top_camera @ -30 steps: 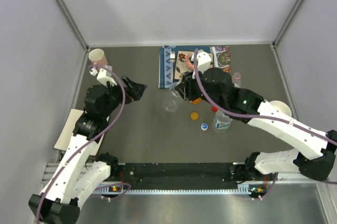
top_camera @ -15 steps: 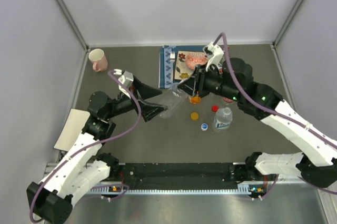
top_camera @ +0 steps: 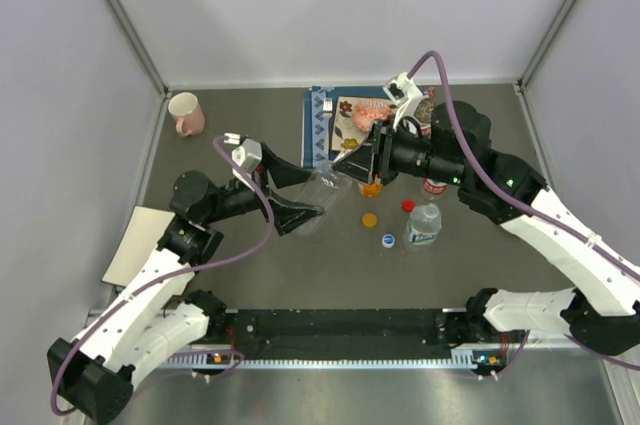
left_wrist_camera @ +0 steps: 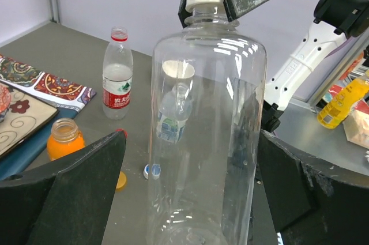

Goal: Unscrew the bottle caps

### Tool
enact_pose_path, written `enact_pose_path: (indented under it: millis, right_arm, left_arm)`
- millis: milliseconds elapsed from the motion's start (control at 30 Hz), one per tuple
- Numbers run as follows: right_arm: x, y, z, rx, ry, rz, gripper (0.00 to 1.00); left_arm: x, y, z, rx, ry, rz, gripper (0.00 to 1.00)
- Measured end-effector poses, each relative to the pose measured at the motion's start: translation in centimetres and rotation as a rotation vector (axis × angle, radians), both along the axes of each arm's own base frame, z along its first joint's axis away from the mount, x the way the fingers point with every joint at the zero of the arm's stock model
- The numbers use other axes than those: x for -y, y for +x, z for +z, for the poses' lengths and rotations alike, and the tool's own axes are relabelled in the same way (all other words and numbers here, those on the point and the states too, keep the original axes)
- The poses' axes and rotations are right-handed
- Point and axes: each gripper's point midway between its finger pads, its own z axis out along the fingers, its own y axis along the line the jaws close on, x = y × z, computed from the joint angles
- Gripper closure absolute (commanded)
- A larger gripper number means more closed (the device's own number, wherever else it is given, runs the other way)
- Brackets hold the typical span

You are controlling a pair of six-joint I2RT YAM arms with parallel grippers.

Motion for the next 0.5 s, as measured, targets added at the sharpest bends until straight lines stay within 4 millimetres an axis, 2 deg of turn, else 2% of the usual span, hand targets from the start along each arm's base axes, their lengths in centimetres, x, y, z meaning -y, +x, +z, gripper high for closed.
enact_pose_path:
  millis: [400, 500]
  right_arm:
    - [-0.9, -0.6, 0.2, 0.008, 0.037, 0.069, 1.00]
    - [-1.2, -0.6, 0.0, 0.012, 0.046, 0.084, 1.00]
  left_arm:
    - [1.9, -0.9, 0.4, -0.004, 0.018, -0.097, 0.01]
    - [2.3, -1.2, 0.1, -0.008, 0.028, -0.121, 0.07]
